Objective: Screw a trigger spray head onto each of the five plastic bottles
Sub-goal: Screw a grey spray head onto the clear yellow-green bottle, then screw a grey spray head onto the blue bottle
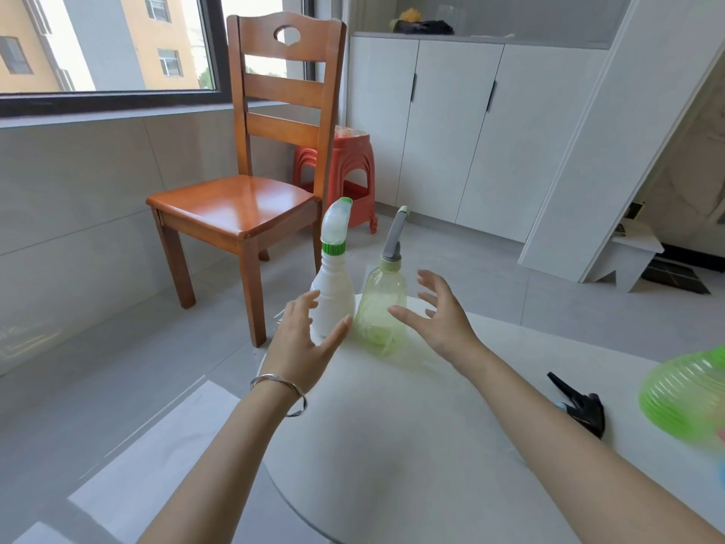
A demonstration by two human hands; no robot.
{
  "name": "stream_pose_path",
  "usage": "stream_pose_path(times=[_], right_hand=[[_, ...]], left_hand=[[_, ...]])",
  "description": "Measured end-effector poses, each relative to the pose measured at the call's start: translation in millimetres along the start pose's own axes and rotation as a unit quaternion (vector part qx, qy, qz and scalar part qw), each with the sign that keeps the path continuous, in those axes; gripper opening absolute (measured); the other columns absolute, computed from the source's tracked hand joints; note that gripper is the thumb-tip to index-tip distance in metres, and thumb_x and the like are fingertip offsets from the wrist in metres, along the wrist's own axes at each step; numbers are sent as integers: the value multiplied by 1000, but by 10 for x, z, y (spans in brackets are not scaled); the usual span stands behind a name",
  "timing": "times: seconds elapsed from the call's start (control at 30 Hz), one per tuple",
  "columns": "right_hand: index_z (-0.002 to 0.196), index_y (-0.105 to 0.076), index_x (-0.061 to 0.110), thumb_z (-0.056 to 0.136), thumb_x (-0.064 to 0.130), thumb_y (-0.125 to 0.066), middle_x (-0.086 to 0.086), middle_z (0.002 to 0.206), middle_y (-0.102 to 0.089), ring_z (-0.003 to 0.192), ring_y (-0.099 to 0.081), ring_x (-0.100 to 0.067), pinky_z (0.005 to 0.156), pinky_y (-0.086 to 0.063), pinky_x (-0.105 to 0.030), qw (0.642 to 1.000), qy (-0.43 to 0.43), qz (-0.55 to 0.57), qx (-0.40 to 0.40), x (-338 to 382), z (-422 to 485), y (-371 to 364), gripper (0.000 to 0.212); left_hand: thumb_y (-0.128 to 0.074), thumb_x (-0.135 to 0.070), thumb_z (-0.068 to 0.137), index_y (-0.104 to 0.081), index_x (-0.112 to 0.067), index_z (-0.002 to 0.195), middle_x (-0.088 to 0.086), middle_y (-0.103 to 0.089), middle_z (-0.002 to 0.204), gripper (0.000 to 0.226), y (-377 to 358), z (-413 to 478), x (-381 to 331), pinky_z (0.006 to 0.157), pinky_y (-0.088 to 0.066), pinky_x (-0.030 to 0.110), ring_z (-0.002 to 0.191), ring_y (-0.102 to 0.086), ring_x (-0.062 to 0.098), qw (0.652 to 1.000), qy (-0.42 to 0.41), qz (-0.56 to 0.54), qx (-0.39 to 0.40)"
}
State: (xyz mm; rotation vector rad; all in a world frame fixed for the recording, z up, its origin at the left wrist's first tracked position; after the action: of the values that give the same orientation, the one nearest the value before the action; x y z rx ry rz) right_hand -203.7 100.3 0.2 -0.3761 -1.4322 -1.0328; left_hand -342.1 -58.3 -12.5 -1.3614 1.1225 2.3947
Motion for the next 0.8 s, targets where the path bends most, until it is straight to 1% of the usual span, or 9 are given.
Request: stream_pose_path(times=[0.1, 0.17, 0.27, 0.33, 0.43, 0.53, 0.67, 0.73, 0.8], right_hand=[[136, -39, 25, 78, 32, -73, 11, 142, -40, 128, -43, -9, 103, -36, -26, 999, 23, 18, -14, 135, -232, 264, 68], [131, -43, 29, 79, 33, -72, 13, 139, -43, 127, -43, -5, 102, -36, -24, 999, 29, 25, -30, 170, -430, 480, 60], [126, -46, 34, 79, 32, -72, 12, 135, -45, 124, -43, -2, 103, -35, -23, 997, 36, 17, -64, 170, -752, 832, 54], [125, -47, 34, 79, 31, -73, 12, 134, -46, 123, -43, 0, 102, -34, -22, 995, 47, -5, -88, 159, -976, 1106, 52], [121, -49, 35, 78, 28, -73, 12, 134, -48, 123, -45, 2, 101, -36, -22, 989, 66, -33, -127, 134, -1228, 1482, 50], [114, -48, 42, 78, 25, -74, 11, 130, -50, 119, -46, 4, 100, -37, -21, 982, 64, -45, -172, 51, -1448, 1877, 47], [125, -45, 28, 77, 24, -75, 11, 129, -47, 121, -43, -2, 99, -25, -3, 955, 83, -136, -250, -37, -1717, 2385, 57], [134, -42, 17, 74, 23, -78, 10, 132, -46, 122, -41, -7, 103, -23, -8, 929, 100, -207, -290, -76, -1845, 2640, 70], [137, -39, 11, 70, 25, -81, -2, 135, -49, 125, -42, -20, 110, -24, -26, 894, 94, -287, -330, -178, -1964, 2894, 81]], left_hand=[[-54, -47, 85, -48, -22, 126, -3, -54, 115, 49, 0, -69, -315, 81, -51, 34, 92, -59, 10, 998, -21, -45, -25], [-54, -49, 85, -50, -25, 122, -5, -57, 114, 45, -132, -150, -533, 80, -53, 33, 88, -57, 0, 998, -39, -57, 4], [-53, -62, 77, -48, -31, 123, -9, -58, 115, 55, -460, -308, -835, 83, -53, 33, 96, -59, 7, 993, -66, -60, 79], [-49, -67, 73, -47, -30, 127, -10, -57, 121, 65, -705, -427, -1050, 90, -49, 30, 106, -57, 9, 988, -85, -53, 116], [-47, -62, 80, -42, -25, 135, -6, -53, 134, 67, -1016, -568, -1339, 101, -38, 28, 123, -46, 10, 980, -134, -16, 147], [-42, -64, 80, -39, -22, 138, -5, -47, 141, 72, -1334, -718, -1588, 105, -32, 27, 130, -40, 12, 971, -149, 0, 186], [-49, -55, 86, -38, -22, 139, -5, -45, 143, 63, -1725, -933, -1840, 105, -28, 24, 133, -35, 12, 962, -166, -7, 218], [-51, -52, 86, -39, -22, 138, -6, -45, 142, 61, -1873, -1038, -1935, 106, -27, 22, 134, -34, 12, 959, -175, -11, 224], [-53, -51, 86, -39, -22, 137, -6, -45, 141, 60, -2003, -1120, -2008, 105, -25, 20, 134, -33, 12, 956, -184, -13, 229]])
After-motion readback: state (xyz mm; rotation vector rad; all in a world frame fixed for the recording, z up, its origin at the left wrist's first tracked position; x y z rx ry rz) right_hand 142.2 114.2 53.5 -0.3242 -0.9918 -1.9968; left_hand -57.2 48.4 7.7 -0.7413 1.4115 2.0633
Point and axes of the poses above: each hand's wrist, its own z-axis towards the middle knuckle, its own y-axis out of the back of the hand, x = y × z, the point moved 6 cm from there along z, towards the middle knuckle
